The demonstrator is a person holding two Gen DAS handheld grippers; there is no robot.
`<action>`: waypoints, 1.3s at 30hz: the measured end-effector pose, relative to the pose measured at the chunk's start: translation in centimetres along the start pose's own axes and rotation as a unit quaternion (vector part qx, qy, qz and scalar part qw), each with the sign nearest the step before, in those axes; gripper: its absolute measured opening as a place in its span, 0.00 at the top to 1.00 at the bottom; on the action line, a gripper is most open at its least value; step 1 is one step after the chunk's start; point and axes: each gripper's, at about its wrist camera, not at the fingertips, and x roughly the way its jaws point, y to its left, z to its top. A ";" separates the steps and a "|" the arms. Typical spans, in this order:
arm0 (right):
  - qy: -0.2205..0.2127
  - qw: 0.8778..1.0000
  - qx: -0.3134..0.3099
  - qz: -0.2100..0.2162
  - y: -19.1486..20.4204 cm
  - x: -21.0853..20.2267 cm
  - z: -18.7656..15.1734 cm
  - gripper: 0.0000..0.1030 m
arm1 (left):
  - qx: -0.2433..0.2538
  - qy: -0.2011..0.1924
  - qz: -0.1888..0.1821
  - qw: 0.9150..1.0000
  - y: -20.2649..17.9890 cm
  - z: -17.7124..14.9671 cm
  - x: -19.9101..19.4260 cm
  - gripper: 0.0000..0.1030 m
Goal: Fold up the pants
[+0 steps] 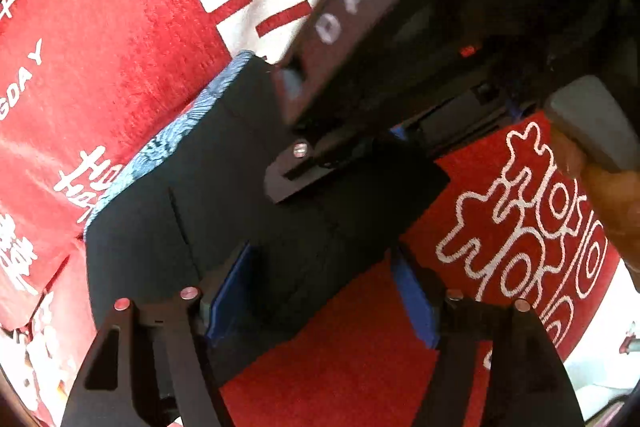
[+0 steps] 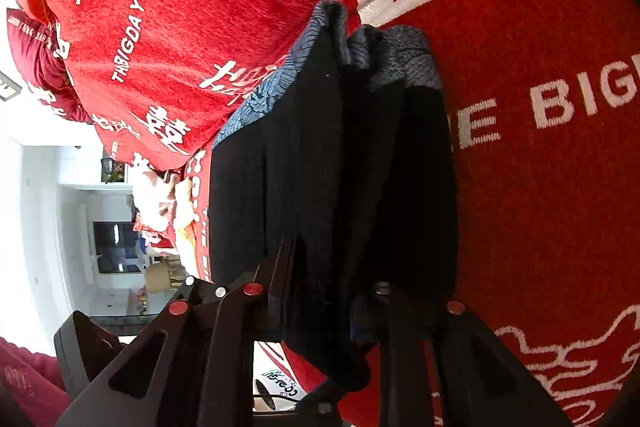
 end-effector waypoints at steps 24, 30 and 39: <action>-0.081 0.988 0.007 -0.134 1.8 -7.1 -3.0 0.74 | -0.220 0.087 0.031 0.971 17.3 -5.3 1.0 0.31; -0.047 0.987 -0.026 -0.150 5.2 -2.7 -2.8 0.73 | -0.235 0.098 0.025 0.967 17.4 -6.0 1.9 0.14; -0.037 0.976 -0.029 -0.214 4.9 -0.2 -3.5 0.74 | -0.252 0.113 -0.004 0.961 18.3 -6.4 2.8 0.01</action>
